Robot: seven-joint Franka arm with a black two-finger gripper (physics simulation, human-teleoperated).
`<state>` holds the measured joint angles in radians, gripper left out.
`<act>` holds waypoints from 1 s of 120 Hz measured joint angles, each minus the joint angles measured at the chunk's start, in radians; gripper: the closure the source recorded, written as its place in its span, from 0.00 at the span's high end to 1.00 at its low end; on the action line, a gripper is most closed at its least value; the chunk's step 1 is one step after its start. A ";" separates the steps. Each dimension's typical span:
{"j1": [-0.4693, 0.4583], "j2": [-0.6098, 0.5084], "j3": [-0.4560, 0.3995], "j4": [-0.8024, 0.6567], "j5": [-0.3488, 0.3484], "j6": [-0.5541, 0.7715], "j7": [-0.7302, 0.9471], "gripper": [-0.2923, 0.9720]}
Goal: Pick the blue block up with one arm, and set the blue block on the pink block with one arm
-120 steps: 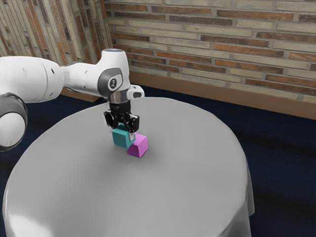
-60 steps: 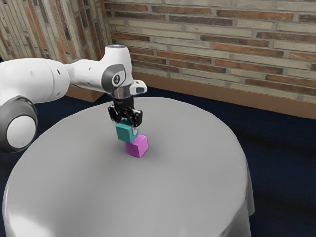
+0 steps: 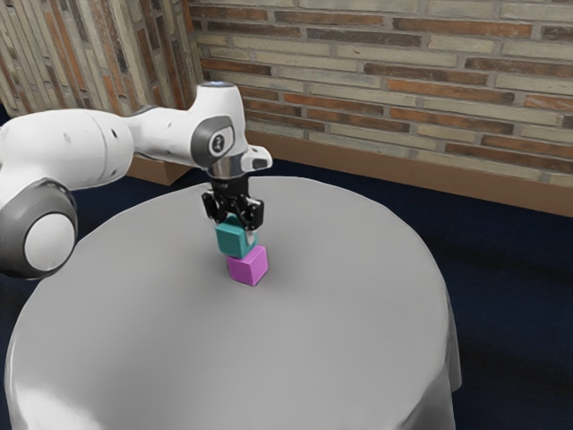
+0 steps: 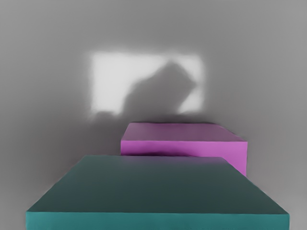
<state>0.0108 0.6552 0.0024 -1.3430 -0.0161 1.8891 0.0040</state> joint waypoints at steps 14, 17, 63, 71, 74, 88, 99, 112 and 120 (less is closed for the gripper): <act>0.000 0.007 -0.001 0.008 0.000 -0.002 0.003 0.53; 0.000 0.007 -0.002 0.009 0.000 -0.002 0.003 0.53; 0.000 0.015 -0.010 0.018 -0.001 -0.005 0.008 0.53; 0.000 0.016 -0.010 0.018 -0.002 -0.005 0.008 0.53; 0.000 0.016 -0.012 0.019 -0.002 -0.005 0.008 0.53; 0.000 0.016 -0.016 0.019 -0.003 -0.005 0.007 0.53; 0.000 0.017 -0.016 0.019 -0.004 -0.004 0.006 0.53; 0.000 0.019 -0.016 0.020 -0.004 -0.004 0.006 0.53; 0.000 0.019 -0.017 0.023 -0.004 -0.003 0.005 0.53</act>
<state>0.0109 0.6742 -0.0149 -1.3198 -0.0203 1.8857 0.0095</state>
